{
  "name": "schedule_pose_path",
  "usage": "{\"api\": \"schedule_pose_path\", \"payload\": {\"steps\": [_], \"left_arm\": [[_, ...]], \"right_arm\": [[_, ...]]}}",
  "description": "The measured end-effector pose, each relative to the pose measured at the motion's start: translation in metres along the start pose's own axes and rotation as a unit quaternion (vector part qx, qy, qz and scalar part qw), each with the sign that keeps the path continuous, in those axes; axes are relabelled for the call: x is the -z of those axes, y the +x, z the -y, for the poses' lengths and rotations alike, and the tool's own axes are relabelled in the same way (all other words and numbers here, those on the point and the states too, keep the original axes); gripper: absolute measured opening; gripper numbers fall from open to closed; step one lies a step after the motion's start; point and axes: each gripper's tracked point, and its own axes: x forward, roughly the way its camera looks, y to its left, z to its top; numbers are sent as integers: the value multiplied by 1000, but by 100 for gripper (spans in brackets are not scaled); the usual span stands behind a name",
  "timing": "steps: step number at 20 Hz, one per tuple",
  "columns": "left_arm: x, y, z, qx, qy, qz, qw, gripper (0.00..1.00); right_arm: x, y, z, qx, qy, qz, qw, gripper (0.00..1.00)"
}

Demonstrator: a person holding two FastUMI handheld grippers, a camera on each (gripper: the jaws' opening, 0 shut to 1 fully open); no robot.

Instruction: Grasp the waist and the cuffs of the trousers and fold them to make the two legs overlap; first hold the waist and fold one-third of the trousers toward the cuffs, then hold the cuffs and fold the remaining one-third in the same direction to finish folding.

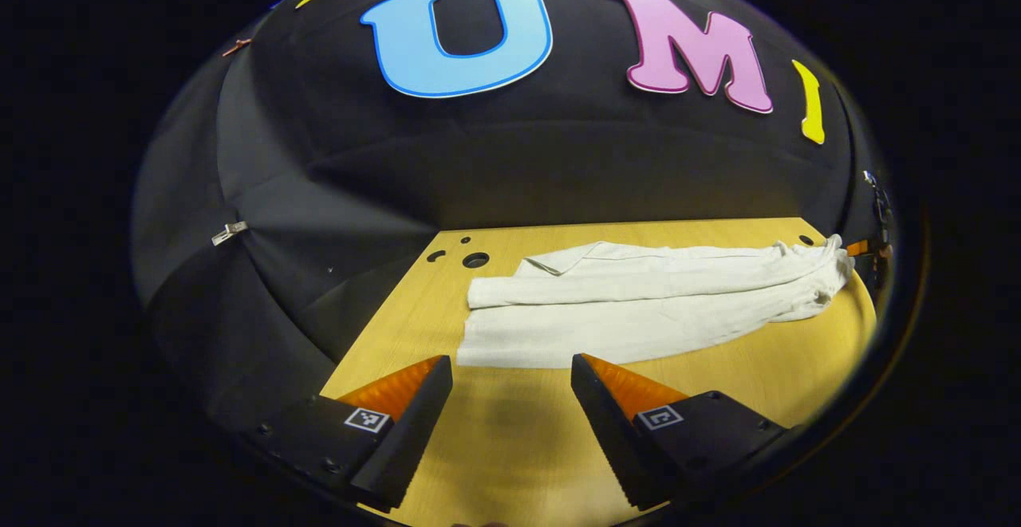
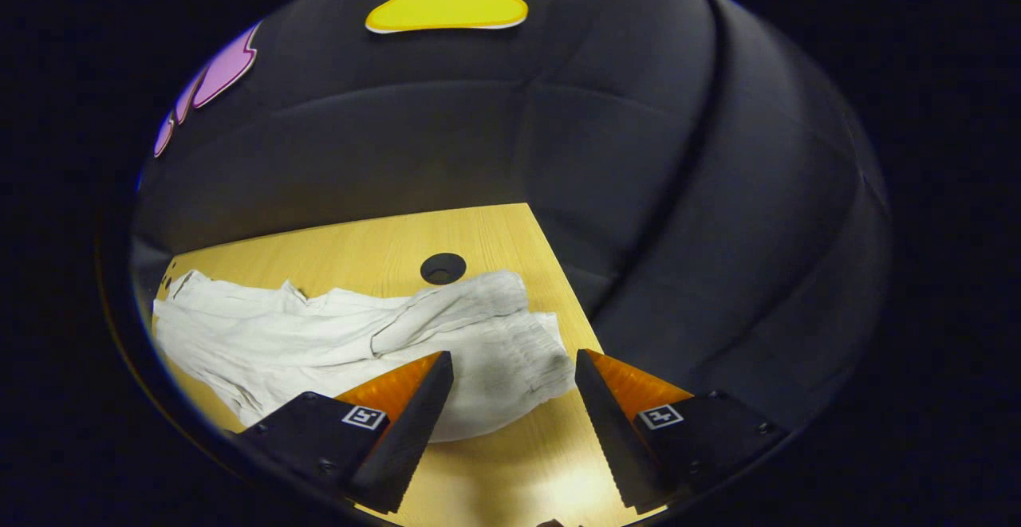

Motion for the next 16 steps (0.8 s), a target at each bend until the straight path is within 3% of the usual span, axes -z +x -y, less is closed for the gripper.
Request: {"api": "schedule_pose_path", "payload": {"steps": [4,5,7,8,9,12,13,14,16], "left_arm": [[-2,-18,26,24,2,5,1000,97],[-2,-21,37,34,0,3,999,97],[4,-25,58,55,10,-6,998,97],[7,-28,68,65,19,-10,998,97],[10,-30,78,74,27,-13,997,97],[13,-37,104,101,8,-26,995,97],[12,-39,109,107,-2,-27,994,97],[11,-41,113,109,-8,-26,994,97],[11,-44,120,112,-10,-24,993,97]], "right_arm": [[15,13,14,20,95,-4,995,99],[17,15,15,18,118,-6,993,96],[20,23,11,6,157,-3,988,100],[23,24,10,5,165,-5,986,94],[18,24,12,8,164,10,986,99],[17,23,11,7,145,16,989,99],[14,22,11,11,136,19,990,91],[13,21,12,20,128,12,991,96],[13,21,7,29,126,7,992,88]]}}
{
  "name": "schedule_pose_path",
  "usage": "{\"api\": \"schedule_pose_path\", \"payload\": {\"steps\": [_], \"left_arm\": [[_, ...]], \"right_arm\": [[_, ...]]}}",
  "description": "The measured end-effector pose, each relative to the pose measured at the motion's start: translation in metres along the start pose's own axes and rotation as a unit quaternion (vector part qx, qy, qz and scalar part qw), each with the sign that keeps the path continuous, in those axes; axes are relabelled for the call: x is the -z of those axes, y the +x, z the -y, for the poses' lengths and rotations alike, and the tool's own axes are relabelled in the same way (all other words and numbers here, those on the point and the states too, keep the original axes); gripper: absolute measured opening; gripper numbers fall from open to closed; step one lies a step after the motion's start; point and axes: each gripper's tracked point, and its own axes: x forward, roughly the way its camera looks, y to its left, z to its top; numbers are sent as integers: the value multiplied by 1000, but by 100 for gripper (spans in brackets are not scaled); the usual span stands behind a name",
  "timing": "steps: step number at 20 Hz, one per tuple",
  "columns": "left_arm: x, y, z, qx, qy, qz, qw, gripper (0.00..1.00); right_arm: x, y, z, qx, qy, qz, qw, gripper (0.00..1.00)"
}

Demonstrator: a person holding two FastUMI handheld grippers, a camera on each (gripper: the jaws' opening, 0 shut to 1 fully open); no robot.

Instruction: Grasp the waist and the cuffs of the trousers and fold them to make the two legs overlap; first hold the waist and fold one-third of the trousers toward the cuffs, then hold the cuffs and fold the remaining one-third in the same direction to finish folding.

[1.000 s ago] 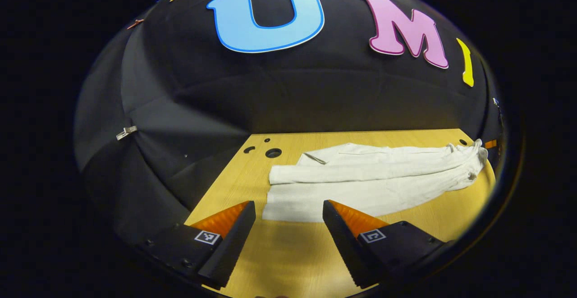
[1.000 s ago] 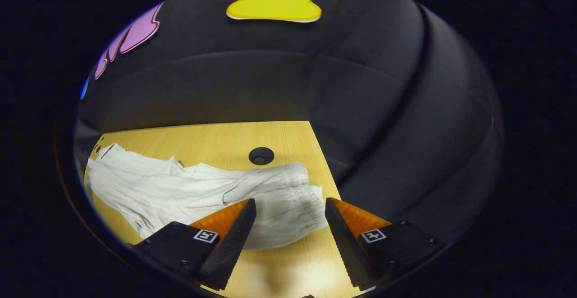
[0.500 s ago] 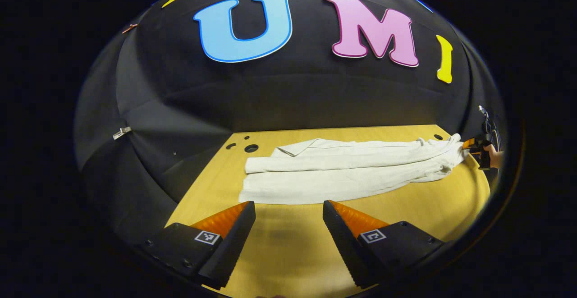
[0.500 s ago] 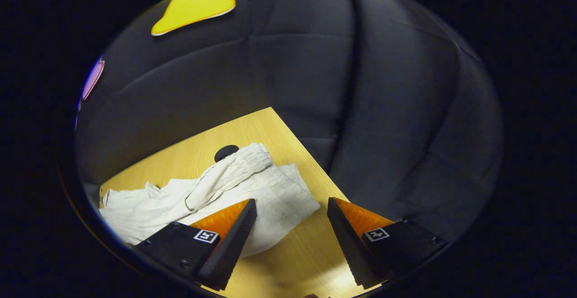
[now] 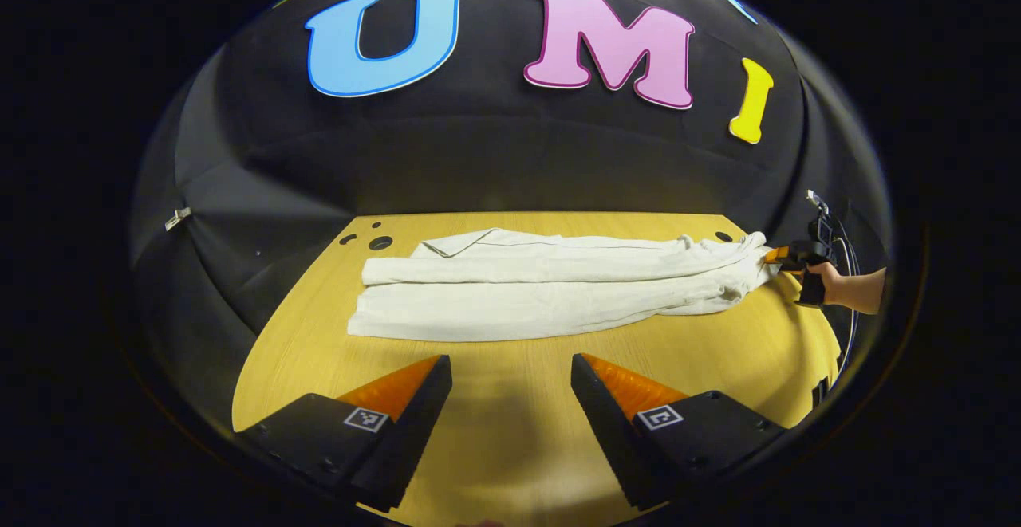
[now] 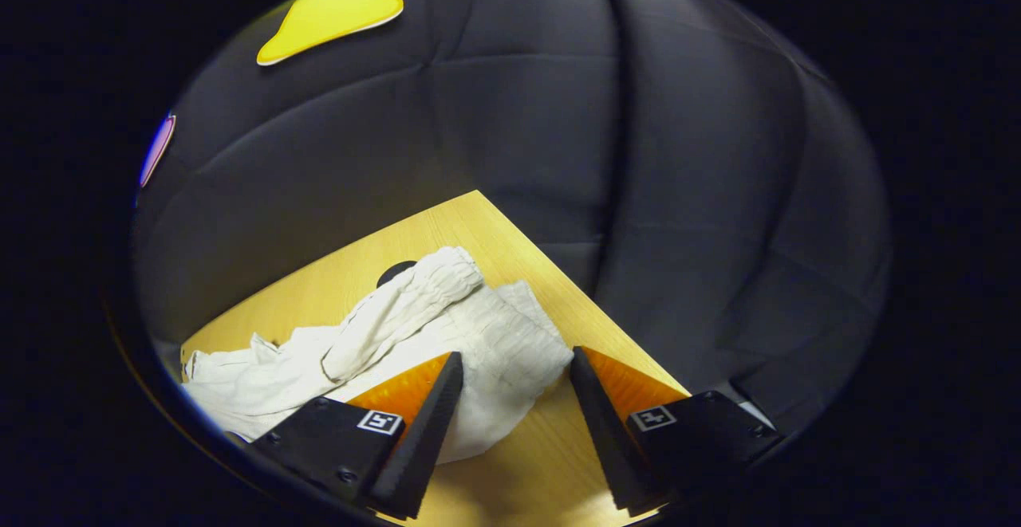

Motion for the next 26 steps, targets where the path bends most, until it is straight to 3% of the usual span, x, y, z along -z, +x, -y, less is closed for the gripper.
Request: {"api": "schedule_pose_path", "payload": {"steps": [2,3,4,8,9,10,14,18,20,22,24,26], "left_arm": [[3,0,2,1,4,-1,1000,97],[5,0,2,0,3,-4,1000,97],[7,0,1,-1,0,-6,1000,97],[10,-5,-3,-9,-16,-3,1000,98],[10,-6,-8,-18,-14,-1,1000,98],[10,-6,-13,-25,-13,0,1000,98],[10,-8,-31,-46,-23,-1,999,98],[7,-20,-43,-68,-3,6,998,97],[10,-28,-52,-78,-15,5,997,98],[13,-34,-60,-84,-59,6,995,98],[14,-41,-70,-87,-95,8,992,98],[11,-49,-88,-95,-98,12,991,98]], "right_arm": [[3,2,-6,6,-9,-8,1000,72],[0,2,-8,8,-17,-1,1000,58],[6,6,-10,5,-18,-11,1000,58],[3,3,-17,-11,-15,-7,1000,14],[-1,5,-17,-9,-13,-2,1000,20],[-5,-2,-18,-7,-19,3,1000,13],[-29,-17,-26,-6,-57,32,998,13],[-67,-43,-49,-18,-64,79,995,13],[-96,-75,-80,-37,-86,117,989,13],[-116,-91,-107,-49,-114,153,980,13],[-122,-109,-144,-68,-141,169,973,13],[-124,-123,-194,-96,-156,184,966,13]]}}
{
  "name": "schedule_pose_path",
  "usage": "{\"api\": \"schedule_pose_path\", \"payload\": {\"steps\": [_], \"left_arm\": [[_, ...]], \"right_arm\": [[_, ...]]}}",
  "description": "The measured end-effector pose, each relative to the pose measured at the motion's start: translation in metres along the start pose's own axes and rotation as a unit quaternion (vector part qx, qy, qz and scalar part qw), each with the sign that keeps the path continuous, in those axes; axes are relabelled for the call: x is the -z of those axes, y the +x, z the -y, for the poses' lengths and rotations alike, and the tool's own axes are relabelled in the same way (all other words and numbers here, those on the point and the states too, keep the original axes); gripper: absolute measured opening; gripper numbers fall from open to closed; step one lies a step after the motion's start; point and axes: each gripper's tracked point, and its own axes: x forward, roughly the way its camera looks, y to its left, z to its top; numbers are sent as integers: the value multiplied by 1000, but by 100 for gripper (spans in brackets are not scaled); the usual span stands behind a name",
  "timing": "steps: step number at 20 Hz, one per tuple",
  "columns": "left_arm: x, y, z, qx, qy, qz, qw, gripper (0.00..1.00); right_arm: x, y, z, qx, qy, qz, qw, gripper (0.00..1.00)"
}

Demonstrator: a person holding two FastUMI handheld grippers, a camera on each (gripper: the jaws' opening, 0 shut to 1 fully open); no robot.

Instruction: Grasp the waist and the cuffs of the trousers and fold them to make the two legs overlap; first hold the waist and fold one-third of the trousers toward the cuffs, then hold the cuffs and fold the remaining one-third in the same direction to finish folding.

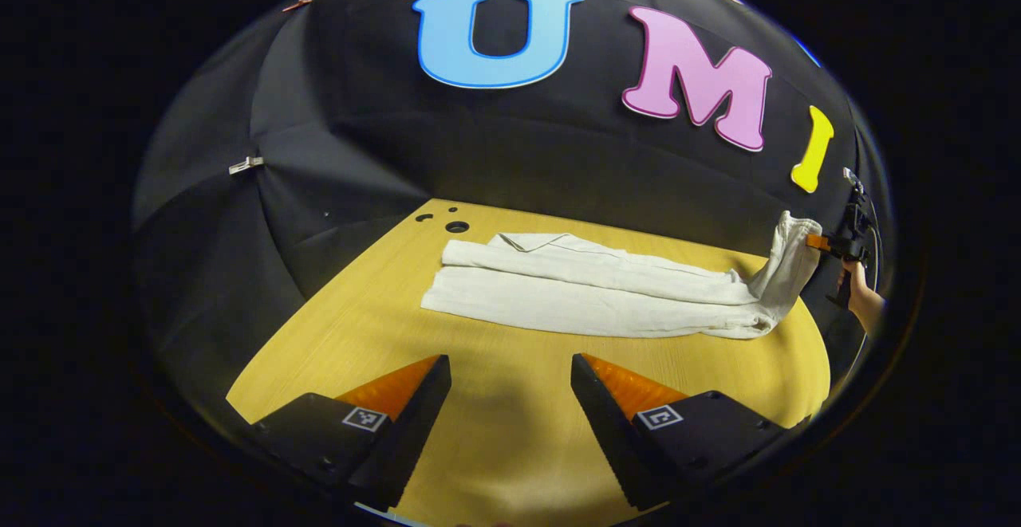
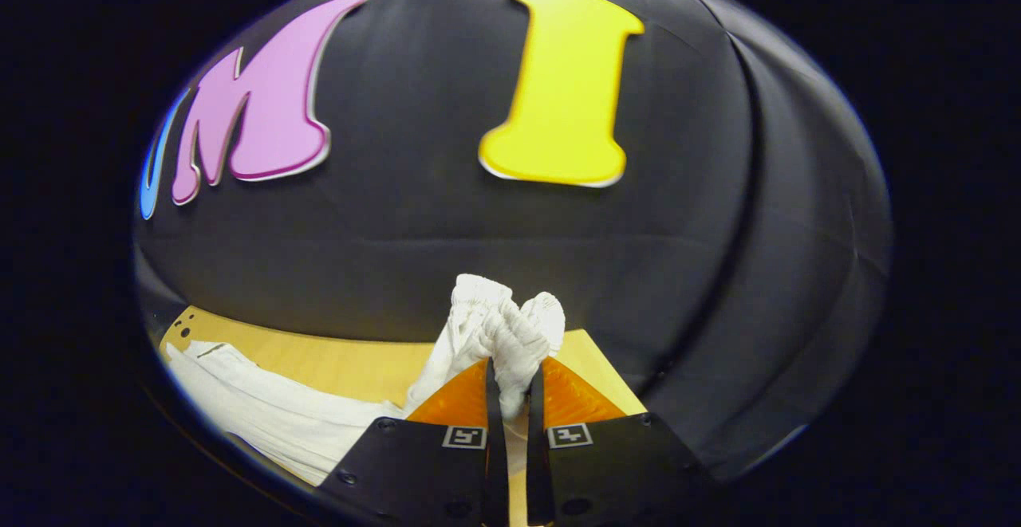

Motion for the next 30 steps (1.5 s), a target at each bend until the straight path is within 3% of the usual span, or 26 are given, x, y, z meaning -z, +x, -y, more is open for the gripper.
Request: {"api": "schedule_pose_path", "payload": {"steps": [3,7,9,15,18,20,22,24,25,26,27,30], "left_arm": [[-6,-5,-23,-4,-15,0,1000,98],[-12,1,-49,-1,-107,11,994,96],[-16,13,-63,-7,-129,22,991,96],[-17,60,-76,3,-131,36,991,96],[-19,84,-72,1,-133,48,990,96],[-27,105,-60,7,-140,54,989,96],[-28,130,-70,-20,-121,44,992,95],[-30,159,-81,-47,-99,28,994,96],[-32,172,-83,-51,-97,22,994,96],[-32,186,-82,-50,-100,16,994,96],[-33,198,-81,-47,-103,11,994,96],[-38,238,-77,-36,-76,2,996,96]], "right_arm": [[-10,-3,-63,-38,-7,14,999,12],[1,-14,-120,-55,-22,25,998,13],[16,-19,-155,-72,-21,14,997,13],[69,-31,-225,-87,-49,-5,995,13],[114,-36,-257,-103,-68,-35,992,18],[137,-43,-272,-126,-71,-61,988,34],[153,-56,-285,-157,-49,-86,983,51],[161,-62,-284,-162,-47,-93,981,65],[163,-69,-281,-164,-49,-93,981,75],[164,-74,-275,-160,-52,-94,981,95],[166,-78,-266,-153,-53,-100,982,99],[163,-104,-241,-136,-43,-108,984,99]]}}
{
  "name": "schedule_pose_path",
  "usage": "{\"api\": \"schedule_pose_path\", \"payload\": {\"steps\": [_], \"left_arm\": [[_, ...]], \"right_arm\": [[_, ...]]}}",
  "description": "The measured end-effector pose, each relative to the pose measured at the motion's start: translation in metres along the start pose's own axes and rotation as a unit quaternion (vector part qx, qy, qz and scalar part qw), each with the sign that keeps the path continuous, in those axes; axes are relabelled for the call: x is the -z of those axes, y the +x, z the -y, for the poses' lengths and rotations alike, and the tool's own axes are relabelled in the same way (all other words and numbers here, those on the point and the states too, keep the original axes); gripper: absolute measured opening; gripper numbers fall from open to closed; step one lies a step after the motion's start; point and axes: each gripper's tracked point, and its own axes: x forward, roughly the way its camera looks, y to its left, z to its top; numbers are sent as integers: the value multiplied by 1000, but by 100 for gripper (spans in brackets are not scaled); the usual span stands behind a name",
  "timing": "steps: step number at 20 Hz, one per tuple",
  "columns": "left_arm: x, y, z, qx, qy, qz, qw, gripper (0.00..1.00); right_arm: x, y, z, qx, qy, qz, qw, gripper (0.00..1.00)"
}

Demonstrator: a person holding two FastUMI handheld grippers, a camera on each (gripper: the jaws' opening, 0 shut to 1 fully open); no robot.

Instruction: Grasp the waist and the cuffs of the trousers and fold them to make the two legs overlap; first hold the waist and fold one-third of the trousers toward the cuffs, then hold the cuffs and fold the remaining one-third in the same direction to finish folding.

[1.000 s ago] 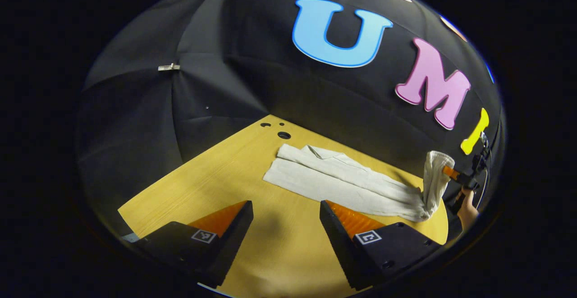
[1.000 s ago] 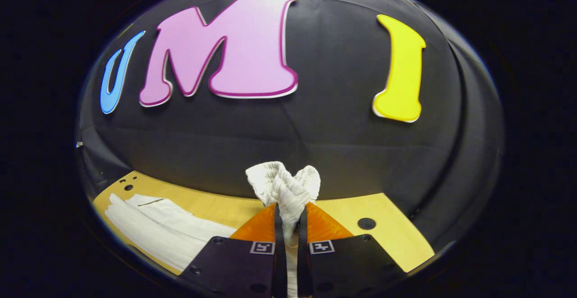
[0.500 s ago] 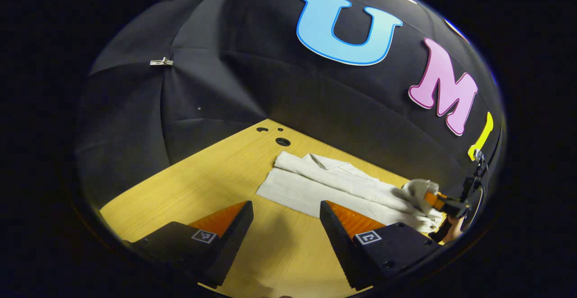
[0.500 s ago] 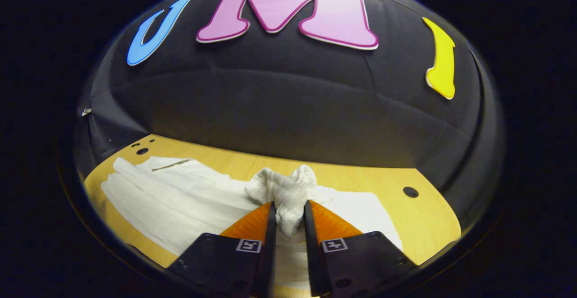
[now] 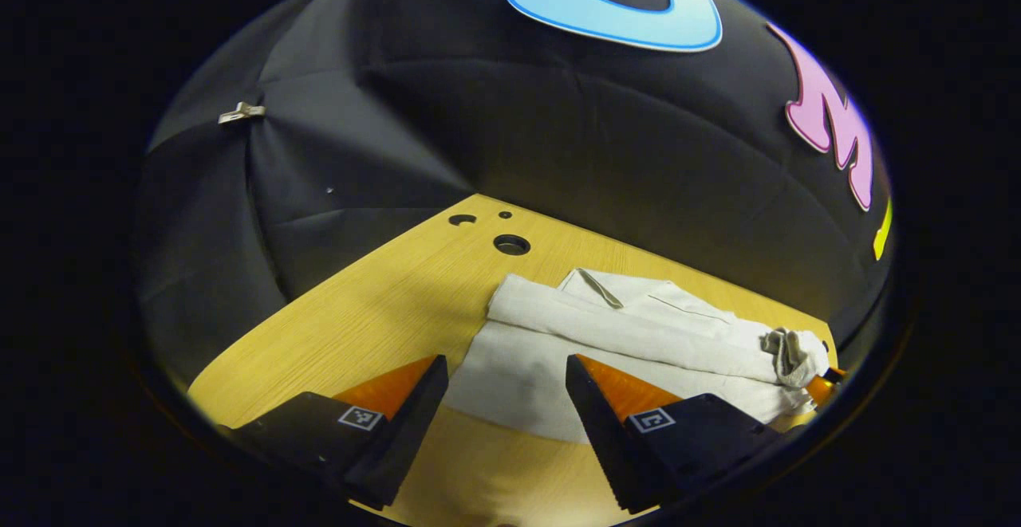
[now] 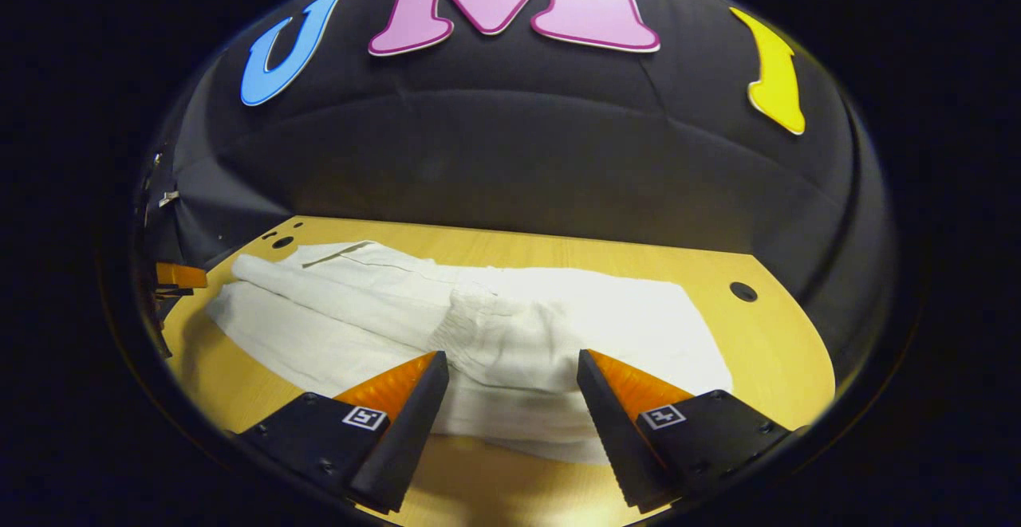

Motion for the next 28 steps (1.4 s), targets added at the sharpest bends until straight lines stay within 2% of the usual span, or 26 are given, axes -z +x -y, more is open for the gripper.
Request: {"api": "schedule_pose_path", "payload": {"steps": [2,4,5,6,7,10,12,13,16,17,19,22,24,26,28], "left_arm": [[1,27,8,5,31,-8,999,95],[5,44,8,-10,62,-16,998,96],[15,51,10,-16,80,-33,996,96],[29,54,9,-23,99,-56,993,96],[26,64,11,-23,93,-55,994,100],[28,60,14,-17,100,-58,993,96],[31,58,23,-9,109,-71,991,85],[33,58,29,-3,112,-72,991,70],[35,58,39,1,133,-79,988,36],[35,57,42,3,132,-79,988,31],[38,56,46,3,129,-83,988,13],[38,53,47,7,110,-83,990,6],[38,51,52,19,92,-86,992,6],[36,47,52,20,60,-89,994,6],[23,33,64,28,19,-68,997,5]], "right_arm": [[-3,-36,9,6,21,8,1000,99],[-3,-87,26,15,31,13,999,99],[0,-106,34,23,24,8,999,99],[-1,-141,54,51,8,0,999,99],[-11,-165,54,57,33,6,998,99],[-30,-207,53,61,89,13,994,99],[-24,-219,55,66,78,-8,995,99],[-25,-224,56,68,64,-17,996,99],[-44,-237,48,62,43,-19,997,99],[-51,-246,44,59,45,-17,997,99],[-60,-257,41,59,38,-10,998,99],[-62,-271,37,57,-2,-17,998,99],[-65,-274,38,58,-7,-14,998,98],[-63,-278,41,59,-1,-13,998,98],[-57,-278,46,59,0,-17,998,98]]}}
